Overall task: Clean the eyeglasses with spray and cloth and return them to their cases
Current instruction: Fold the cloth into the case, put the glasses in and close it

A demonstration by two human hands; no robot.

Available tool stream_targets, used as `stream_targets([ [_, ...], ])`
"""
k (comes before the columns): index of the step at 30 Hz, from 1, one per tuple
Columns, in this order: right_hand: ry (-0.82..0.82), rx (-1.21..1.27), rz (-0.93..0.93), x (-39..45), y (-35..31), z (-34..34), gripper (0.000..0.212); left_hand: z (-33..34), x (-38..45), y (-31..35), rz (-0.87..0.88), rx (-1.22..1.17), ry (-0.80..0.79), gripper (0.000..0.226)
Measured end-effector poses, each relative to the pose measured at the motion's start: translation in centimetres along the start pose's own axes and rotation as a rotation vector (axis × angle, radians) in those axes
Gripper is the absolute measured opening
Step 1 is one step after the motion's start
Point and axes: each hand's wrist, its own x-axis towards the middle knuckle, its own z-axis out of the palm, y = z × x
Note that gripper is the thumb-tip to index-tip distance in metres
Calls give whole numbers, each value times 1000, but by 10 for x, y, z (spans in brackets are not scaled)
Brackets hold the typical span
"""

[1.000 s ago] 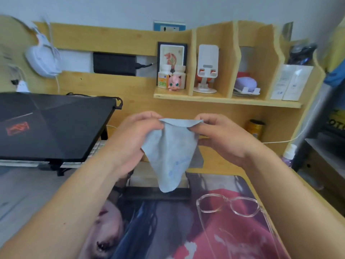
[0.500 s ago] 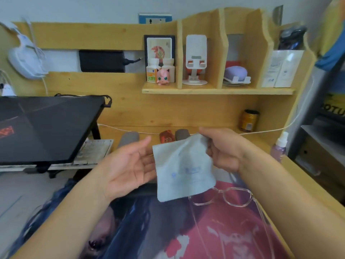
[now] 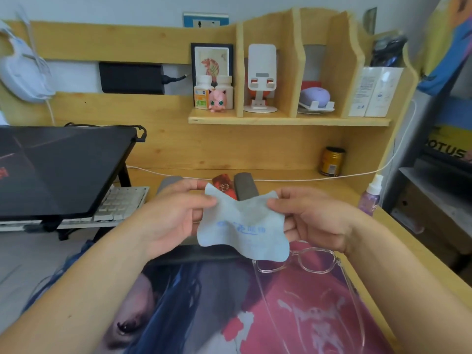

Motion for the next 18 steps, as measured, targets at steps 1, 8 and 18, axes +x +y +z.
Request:
stream_targets([
  [1,2,5,-40,-4,-2,1,12,1,-4,1,68,23,30,25],
  [8,102,-171,-748,-20,-1,1,20,4,-26,-14,718,108,211,47],
  [18,130,-312,-657,-8,14,-7,50,-11,-13,-28,514,95,121,49],
])
